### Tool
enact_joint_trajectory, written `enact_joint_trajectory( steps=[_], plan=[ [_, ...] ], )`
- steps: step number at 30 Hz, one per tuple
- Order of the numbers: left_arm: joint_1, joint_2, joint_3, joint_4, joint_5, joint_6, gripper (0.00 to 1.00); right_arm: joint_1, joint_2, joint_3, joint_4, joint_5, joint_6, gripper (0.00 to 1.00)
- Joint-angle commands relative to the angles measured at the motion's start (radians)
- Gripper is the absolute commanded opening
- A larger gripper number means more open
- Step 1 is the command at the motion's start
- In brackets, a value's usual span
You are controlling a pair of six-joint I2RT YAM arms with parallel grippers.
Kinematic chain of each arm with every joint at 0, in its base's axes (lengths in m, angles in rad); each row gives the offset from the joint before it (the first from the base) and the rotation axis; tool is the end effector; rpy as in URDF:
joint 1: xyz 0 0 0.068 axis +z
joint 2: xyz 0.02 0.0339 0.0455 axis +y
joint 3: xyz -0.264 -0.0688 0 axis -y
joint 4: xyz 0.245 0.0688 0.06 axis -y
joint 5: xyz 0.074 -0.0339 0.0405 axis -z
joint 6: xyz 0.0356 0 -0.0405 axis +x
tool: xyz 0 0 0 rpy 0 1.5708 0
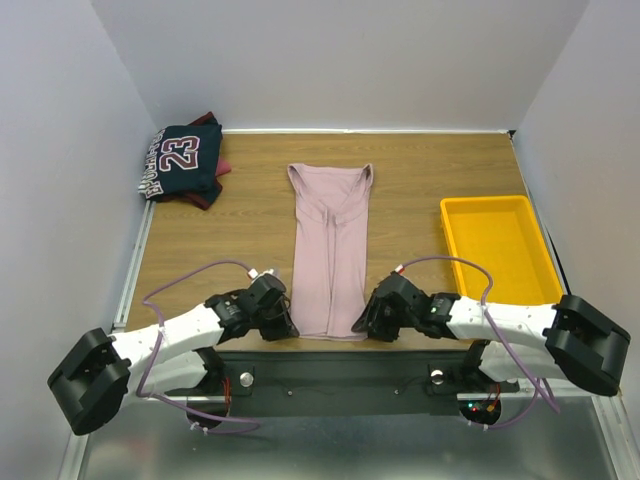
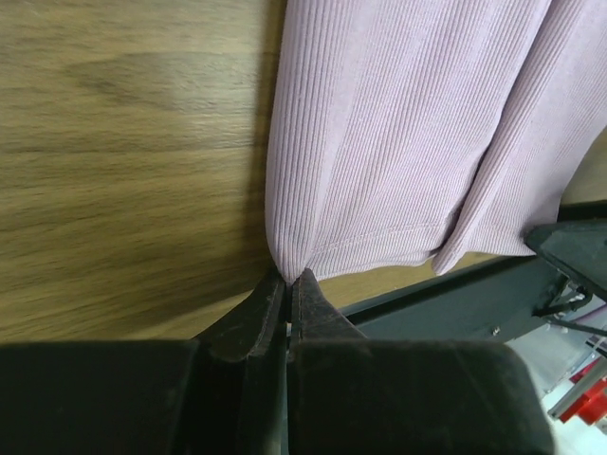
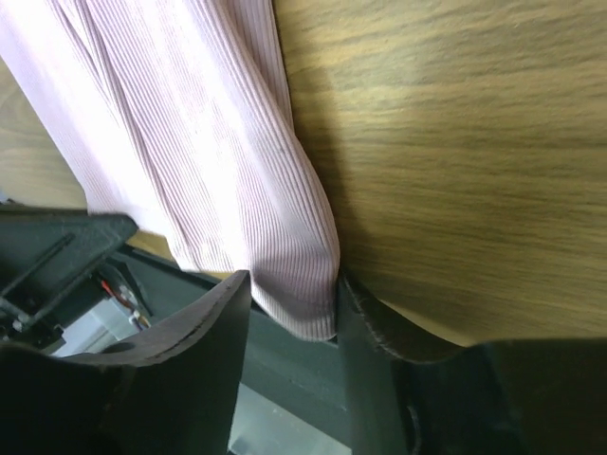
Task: Fold and stack the tank tops
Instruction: Fold the tank top
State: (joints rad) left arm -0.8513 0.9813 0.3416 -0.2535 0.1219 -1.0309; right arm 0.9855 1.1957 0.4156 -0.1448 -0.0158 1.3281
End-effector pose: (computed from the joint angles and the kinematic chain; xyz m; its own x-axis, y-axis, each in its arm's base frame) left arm 0.1115 -0.1338 0.1496 -0.9474 -0.2107 -0.2410 -0.0308 0.8094 -0.5864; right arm 0.1131 0.1717 0.1420 -0.9201 0.3685 -0.1324 0.2267 0.7770 0.5873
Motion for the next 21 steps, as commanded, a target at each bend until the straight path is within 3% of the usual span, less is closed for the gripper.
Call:
enact_joint_trajectory(
  steps=[1,2,3,9,14,17,21],
  plan=[
    [-0.031,0.002,-0.021,-0.012,0.006,-0.006,0.0,0.002,0.042,-0.023,-0.079,0.132,-0.024,0.44],
    [-0.035,0.005,-0.018,-0.01,0.004,-0.005,0.0,0.004,0.044,-0.023,-0.081,0.134,-0.026,0.4],
    [-0.046,0.007,-0.013,-0.012,0.001,-0.004,0.0,0.004,0.045,-0.021,-0.081,0.134,-0.03,0.3],
    [-0.115,0.013,0.013,-0.015,-0.024,-0.032,0.0,0.004,0.035,0.009,-0.154,0.091,-0.121,0.13],
    [-0.247,0.005,0.013,-0.023,-0.05,-0.106,0.0,0.011,-0.027,0.034,-0.246,0.053,-0.159,0.07],
    [-0.304,-0.015,0.014,-0.029,-0.068,-0.152,0.0,0.094,-0.077,0.083,-0.346,0.102,-0.142,0.07],
    [-0.308,-0.049,0.031,-0.052,-0.105,-0.158,0.0,0.108,-0.102,0.143,-0.389,0.155,-0.147,0.08]
  ],
)
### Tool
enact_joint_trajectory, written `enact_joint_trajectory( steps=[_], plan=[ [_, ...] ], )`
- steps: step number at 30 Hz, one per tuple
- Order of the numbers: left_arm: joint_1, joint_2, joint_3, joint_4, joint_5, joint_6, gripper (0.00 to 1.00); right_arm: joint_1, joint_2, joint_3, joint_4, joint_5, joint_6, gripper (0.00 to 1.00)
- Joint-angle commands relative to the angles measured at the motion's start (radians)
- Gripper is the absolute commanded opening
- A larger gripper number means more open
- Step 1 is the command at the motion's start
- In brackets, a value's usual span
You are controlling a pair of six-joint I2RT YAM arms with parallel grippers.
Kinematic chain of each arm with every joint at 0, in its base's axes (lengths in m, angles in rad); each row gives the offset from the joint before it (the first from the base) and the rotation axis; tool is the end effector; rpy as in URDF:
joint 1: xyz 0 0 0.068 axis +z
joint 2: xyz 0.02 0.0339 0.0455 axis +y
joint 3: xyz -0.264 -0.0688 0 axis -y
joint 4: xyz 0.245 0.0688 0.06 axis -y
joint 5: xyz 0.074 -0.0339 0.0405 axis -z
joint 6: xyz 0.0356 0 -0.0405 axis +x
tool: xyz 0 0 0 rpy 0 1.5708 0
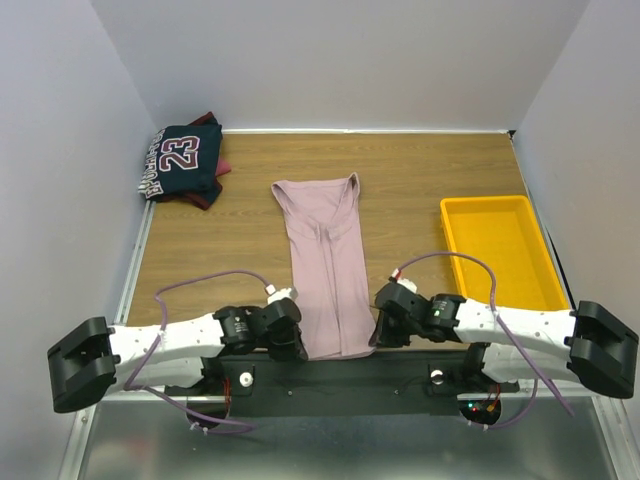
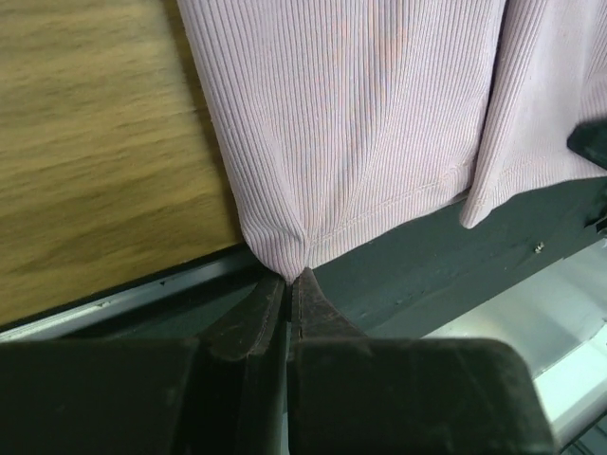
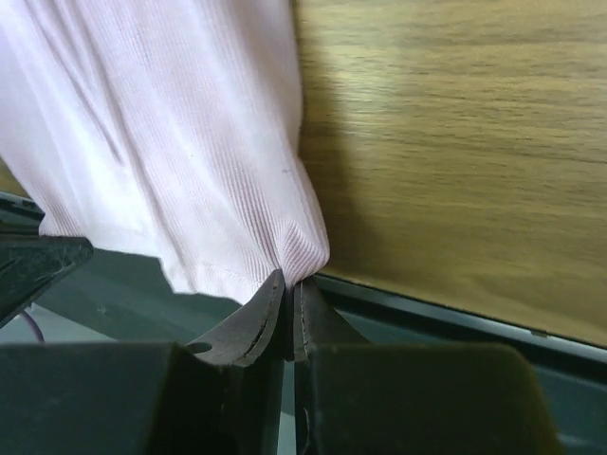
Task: Fold and stack the tank tops
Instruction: Fold the tank top
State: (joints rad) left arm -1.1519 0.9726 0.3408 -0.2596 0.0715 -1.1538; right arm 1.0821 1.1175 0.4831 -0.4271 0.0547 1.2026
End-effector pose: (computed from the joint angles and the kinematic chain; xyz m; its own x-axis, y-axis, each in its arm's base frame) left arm 0.0682 -0.1593 0.1502 -0.9780 -0.0456 -0.2037 0.0871 0.7975 -0.5970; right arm 0.0912 0.1675 0.1583 -0.9584 0.1818 -0.2200 0.0696 0.8964 0.4377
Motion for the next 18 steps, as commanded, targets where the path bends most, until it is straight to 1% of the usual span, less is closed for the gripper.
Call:
enact_joint_trajectory(
  steps=[1,2,3,6,7,8,11,16,18],
  plan=[
    [-0.006,-0.052,0.052,-0.052,-0.097,-0.031,0.0,0.012,-0.015,0.093,-0.113,0.13,-0.037,0.09],
    [-0.003,-0.054,0.067,-0.062,-0.122,-0.023,0.0,0.01,-0.004,0.112,-0.127,0.154,-0.047,0.1],
    [0.001,-0.054,0.105,-0.072,-0.14,-0.005,0.0,0.009,0.011,0.165,-0.133,0.174,-0.063,0.11],
    [0.056,-0.028,0.158,-0.078,-0.176,0.07,0.0,-0.001,0.074,0.242,-0.148,0.227,-0.116,0.11],
    [0.099,-0.006,0.187,-0.078,-0.179,0.089,0.0,-0.008,0.1,0.283,-0.148,0.24,-0.141,0.11],
    [0.118,0.003,0.201,-0.075,-0.18,0.109,0.0,-0.014,0.113,0.299,-0.148,0.246,-0.155,0.11],
    [0.202,0.034,0.242,-0.064,-0.18,0.169,0.0,-0.083,0.151,0.35,-0.148,0.244,-0.202,0.11],
    [0.28,0.067,0.303,-0.032,-0.2,0.22,0.0,-0.191,0.208,0.432,-0.141,0.252,-0.291,0.11],
    [0.317,0.101,0.326,-0.015,-0.2,0.25,0.0,-0.227,0.26,0.484,-0.13,0.252,-0.334,0.12]
  ],
)
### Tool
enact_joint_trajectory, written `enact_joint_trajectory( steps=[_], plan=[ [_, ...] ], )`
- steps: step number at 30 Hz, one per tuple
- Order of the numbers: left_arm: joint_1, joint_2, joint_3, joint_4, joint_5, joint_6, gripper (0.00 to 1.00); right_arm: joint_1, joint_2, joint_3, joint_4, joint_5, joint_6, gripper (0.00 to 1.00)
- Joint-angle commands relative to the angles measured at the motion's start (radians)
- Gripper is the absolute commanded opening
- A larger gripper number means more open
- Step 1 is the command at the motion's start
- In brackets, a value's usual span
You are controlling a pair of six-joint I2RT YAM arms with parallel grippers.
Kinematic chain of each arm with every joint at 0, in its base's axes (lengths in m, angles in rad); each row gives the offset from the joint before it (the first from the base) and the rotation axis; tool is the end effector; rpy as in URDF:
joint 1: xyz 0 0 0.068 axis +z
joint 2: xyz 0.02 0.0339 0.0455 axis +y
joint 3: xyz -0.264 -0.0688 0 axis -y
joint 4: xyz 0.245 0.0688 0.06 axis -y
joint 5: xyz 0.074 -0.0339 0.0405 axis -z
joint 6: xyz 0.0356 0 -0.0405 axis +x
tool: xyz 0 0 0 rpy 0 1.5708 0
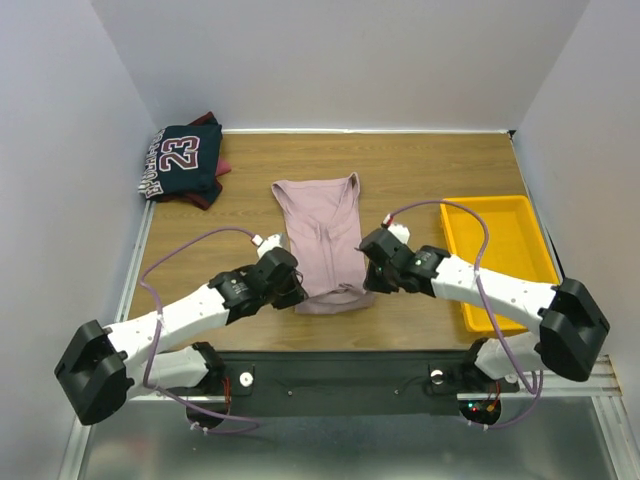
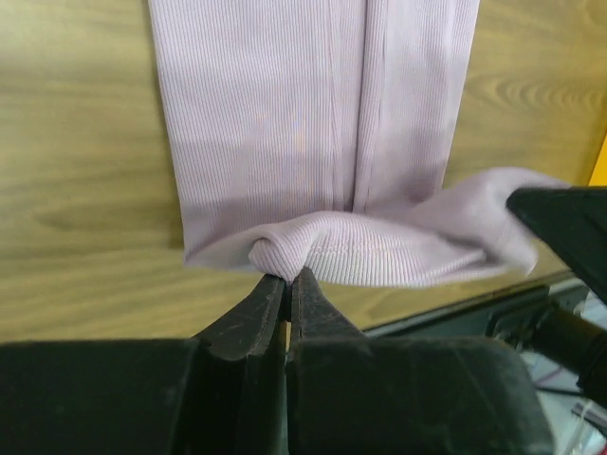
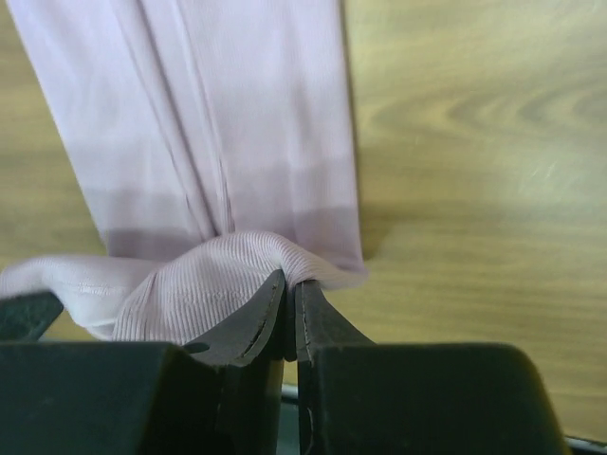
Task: Fold and stack the tank tops
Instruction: Fold the tank top
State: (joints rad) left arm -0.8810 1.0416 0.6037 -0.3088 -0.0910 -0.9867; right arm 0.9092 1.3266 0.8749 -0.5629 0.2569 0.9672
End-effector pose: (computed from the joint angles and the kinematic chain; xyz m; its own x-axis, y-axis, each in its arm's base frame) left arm 0.1389 -0.1633 0.2175 -0.8438 -0.2827 -0.4562 0.0396 0.8149 -0.5782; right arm 0.1669 0.1996 0.2246 -0.8566 0.1960 -0.4773 0.0432 0.9490 0.3122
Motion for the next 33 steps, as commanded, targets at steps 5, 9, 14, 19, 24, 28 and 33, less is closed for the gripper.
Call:
enact_joint_trajectory(
  steps=[5,9,14,19,24,28,33],
  plan=[
    [0.117,0.126,0.136,0.059,-0.038,0.141,0.0,-0.113,0.149,0.171,0.053,0.031,-0.169,0.11],
    [0.175,0.169,0.163,0.091,-0.018,0.169,0.0,-0.156,0.22,0.217,0.087,0.005,-0.2,0.1],
    [0.234,0.23,0.209,0.108,0.002,0.192,0.0,-0.2,0.295,0.279,0.112,-0.016,-0.24,0.1],
    [0.273,0.284,0.254,0.123,0.016,0.215,0.0,-0.236,0.344,0.326,0.123,-0.047,-0.272,0.09],
    [0.319,0.328,0.298,0.137,0.034,0.238,0.0,-0.265,0.396,0.387,0.127,-0.068,-0.297,0.09],
    [0.346,0.365,0.336,0.142,0.045,0.253,0.0,-0.288,0.44,0.433,0.129,-0.087,-0.308,0.08],
    [0.37,0.406,0.363,0.154,0.06,0.263,0.0,-0.306,0.494,0.483,0.136,-0.1,-0.32,0.08]
  ],
)
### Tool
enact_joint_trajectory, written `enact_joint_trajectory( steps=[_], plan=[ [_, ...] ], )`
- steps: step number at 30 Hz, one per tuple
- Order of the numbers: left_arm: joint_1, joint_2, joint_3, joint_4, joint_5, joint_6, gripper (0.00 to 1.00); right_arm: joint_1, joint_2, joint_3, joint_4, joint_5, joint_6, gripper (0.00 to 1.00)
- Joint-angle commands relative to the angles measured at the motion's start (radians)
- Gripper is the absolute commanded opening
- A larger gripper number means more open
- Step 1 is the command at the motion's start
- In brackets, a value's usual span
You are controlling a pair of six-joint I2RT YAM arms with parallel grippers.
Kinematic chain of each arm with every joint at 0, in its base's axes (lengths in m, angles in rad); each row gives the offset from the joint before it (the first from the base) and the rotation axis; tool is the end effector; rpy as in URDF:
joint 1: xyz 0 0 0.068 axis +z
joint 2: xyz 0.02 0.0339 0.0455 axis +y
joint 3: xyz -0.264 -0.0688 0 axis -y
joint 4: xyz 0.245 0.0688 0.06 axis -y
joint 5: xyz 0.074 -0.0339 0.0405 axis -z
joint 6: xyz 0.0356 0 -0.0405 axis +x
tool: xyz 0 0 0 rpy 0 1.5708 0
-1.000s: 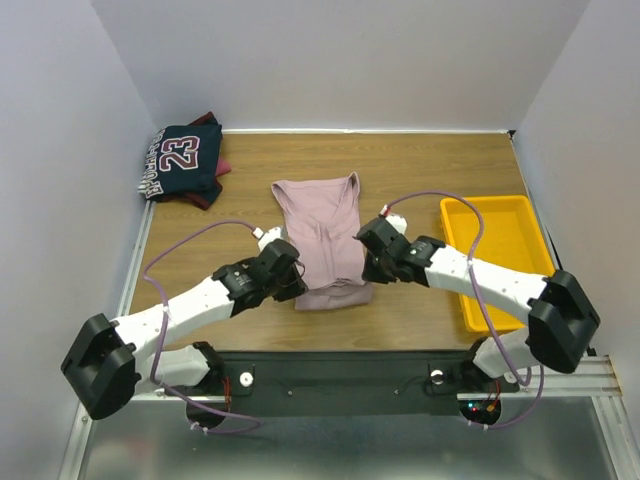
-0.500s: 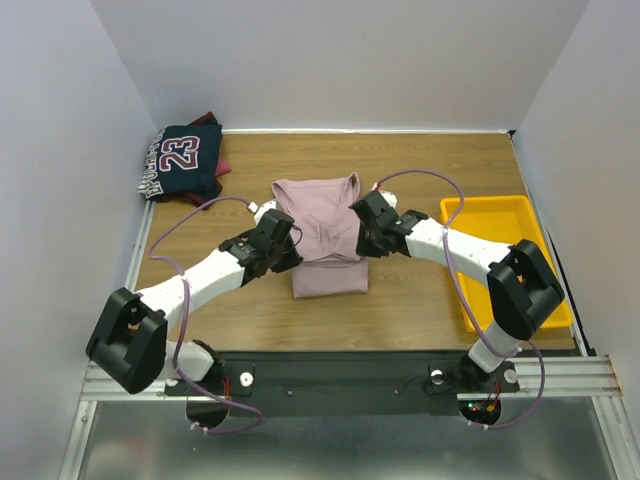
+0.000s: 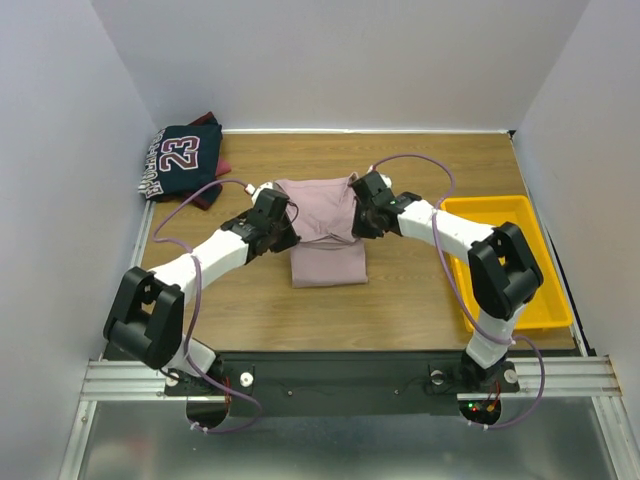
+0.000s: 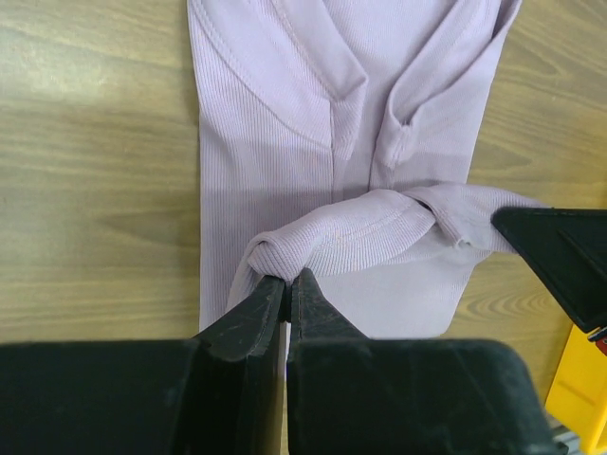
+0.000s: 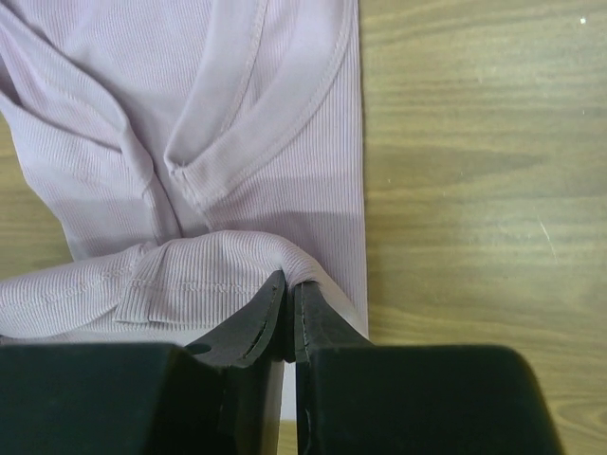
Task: Fold and stack the tank tops
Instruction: Fold the tank top
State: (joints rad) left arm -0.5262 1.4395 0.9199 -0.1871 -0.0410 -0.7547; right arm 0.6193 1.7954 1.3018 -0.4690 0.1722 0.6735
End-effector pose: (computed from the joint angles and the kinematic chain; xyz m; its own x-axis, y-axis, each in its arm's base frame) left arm 0.2699 -0.1551 0.2345 -0.7344 -0.3650 -0.5722 -0.0387 0.8642 -0.5016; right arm 0.3173 0.2187 0.2181 -0.8293 0.1635 -0.5343 0.0321 0.9686 0.2465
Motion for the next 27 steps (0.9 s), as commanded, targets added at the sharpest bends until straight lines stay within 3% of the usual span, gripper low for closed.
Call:
enact_joint_trajectory(
  steps=[1,12,14,15,16,17,19,23,27],
  plan=[
    [0.018,0.025,0.05,0.04,0.009,0.032,0.0,-0.021,0.035,0.069,0.044,-0.022,-0.028,0.08],
    [0.054,0.116,0.096,0.058,0.036,0.063,0.0,-0.049,0.114,0.131,0.062,-0.042,-0.046,0.08],
    [0.055,0.125,0.094,0.064,0.064,0.064,0.0,-0.053,0.122,0.131,0.064,-0.045,-0.049,0.16],
    [0.057,0.125,0.093,0.066,0.067,0.063,0.09,-0.053,0.122,0.131,0.066,-0.045,-0.049,0.22],
    [0.058,0.119,0.082,0.078,0.067,0.058,0.14,-0.055,0.121,0.129,0.066,-0.045,-0.051,0.36],
    [0.058,0.105,0.077,0.086,0.066,0.06,0.27,-0.056,0.114,0.131,0.069,-0.043,-0.055,0.43],
    [0.06,0.081,0.066,0.103,0.064,0.061,0.37,-0.056,0.107,0.14,0.072,-0.043,-0.06,0.59],
    [0.066,0.042,0.065,0.107,0.049,0.075,0.51,-0.056,0.079,0.163,0.073,-0.037,-0.077,0.71],
    [0.071,0.003,0.057,0.103,0.01,0.087,0.51,-0.055,0.039,0.157,0.075,-0.03,-0.097,0.72]
  ],
)
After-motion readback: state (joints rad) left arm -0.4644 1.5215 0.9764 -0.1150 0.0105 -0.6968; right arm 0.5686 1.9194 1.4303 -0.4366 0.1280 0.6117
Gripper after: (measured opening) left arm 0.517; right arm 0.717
